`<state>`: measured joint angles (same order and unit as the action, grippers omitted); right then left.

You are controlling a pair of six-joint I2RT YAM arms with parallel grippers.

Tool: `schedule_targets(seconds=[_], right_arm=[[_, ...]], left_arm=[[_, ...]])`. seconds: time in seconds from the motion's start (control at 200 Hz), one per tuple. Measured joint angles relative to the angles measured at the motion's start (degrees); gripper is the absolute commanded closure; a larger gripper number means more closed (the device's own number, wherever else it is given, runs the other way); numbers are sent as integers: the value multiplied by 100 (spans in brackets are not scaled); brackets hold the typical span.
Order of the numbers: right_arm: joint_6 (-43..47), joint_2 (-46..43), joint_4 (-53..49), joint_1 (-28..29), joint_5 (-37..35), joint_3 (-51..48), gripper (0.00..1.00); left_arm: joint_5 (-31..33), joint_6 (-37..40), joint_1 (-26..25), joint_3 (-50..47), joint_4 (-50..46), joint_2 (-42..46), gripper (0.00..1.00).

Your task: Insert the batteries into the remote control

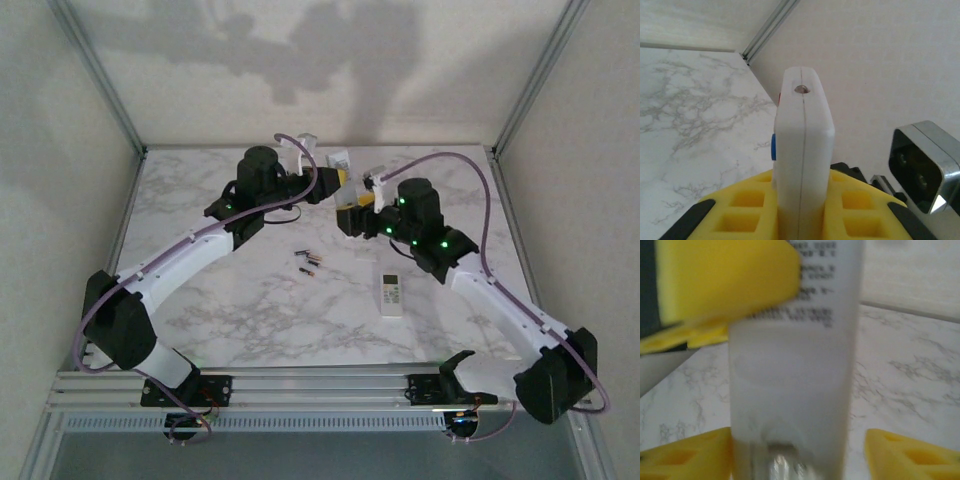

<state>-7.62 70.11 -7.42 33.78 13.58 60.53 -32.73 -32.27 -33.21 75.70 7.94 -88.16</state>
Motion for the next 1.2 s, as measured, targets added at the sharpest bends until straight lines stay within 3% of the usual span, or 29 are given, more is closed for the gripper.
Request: schedule_targets(seconds=[0.15, 0.235, 0.265, 0.345, 0.375, 0.411, 0.656, 0.926, 1.202], right_arm=[[20, 166, -15, 103, -70, 118, 74], [-46, 192, -52, 133, -140, 177, 79], [-92, 212, -59, 142, -168, 184, 79], [-269, 341, -101, 197, -328, 262, 79], [-363, 468, -155, 214, -459, 334, 78], [-437, 636, -240, 214, -612, 433, 77], [-1091, 2909, -1355, 107, -1840, 1685, 75], [-1843, 4776, -2052, 76, -2181, 2583, 68], [-2337, 5351, -2385, 153, -2387, 3062, 41]], left_arm=[[-31, -37, 48, 0, -28, 0, 100], [-31, -26, 76, 0, -17, 0, 98], [-4, -7, 74, 0, -37, 0, 80], [181, 44, 81, 0, -142, 4, 22], [304, 59, 81, 0, -210, 31, 9], [476, 79, 87, 0, -323, 90, 1], [1707, 166, 605, -588, -964, 1517, 0], [2017, 269, 970, -1862, -1399, 2699, 0], [2015, 284, 1095, -2361, -1707, 2852, 1]])
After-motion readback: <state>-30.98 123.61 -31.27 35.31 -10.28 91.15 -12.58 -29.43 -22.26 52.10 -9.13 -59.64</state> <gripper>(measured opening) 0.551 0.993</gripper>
